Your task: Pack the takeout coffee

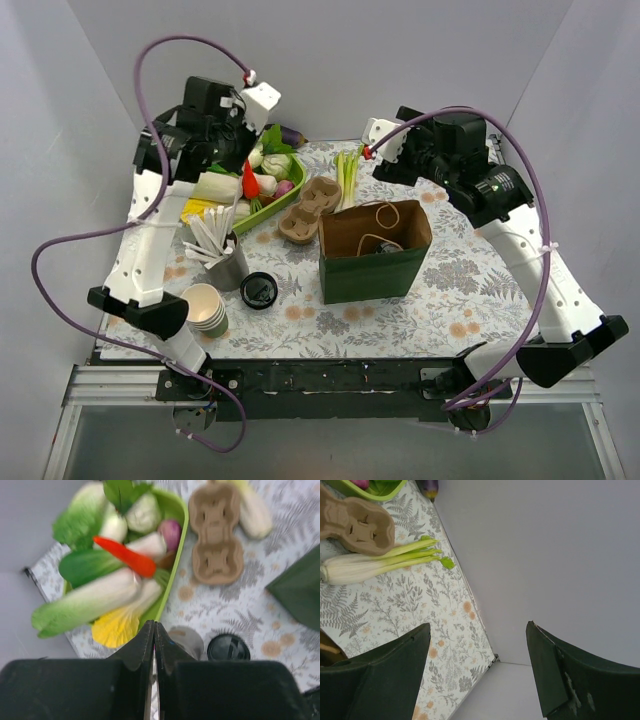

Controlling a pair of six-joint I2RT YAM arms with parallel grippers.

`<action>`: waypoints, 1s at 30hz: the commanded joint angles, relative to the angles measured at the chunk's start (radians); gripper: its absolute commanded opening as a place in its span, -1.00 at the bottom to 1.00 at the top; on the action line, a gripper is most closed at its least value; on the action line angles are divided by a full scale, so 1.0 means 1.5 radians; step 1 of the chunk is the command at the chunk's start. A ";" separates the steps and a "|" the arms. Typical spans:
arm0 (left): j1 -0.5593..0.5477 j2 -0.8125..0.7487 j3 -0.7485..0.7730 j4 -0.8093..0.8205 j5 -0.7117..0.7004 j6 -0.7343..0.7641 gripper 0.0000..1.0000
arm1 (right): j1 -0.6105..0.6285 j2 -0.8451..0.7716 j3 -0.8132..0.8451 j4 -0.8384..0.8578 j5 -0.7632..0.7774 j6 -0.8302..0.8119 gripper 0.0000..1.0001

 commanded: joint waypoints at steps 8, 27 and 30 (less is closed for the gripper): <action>-0.002 -0.043 0.182 0.135 0.218 -0.061 -1.00 | -0.009 0.056 0.054 0.166 0.161 0.051 0.68; -0.051 -0.103 0.110 0.250 0.577 -0.154 -1.00 | -0.173 0.191 0.135 0.150 0.161 0.247 0.64; -0.067 -0.114 0.089 0.227 0.571 -0.130 -1.00 | -0.177 0.193 0.128 0.144 0.153 0.258 0.64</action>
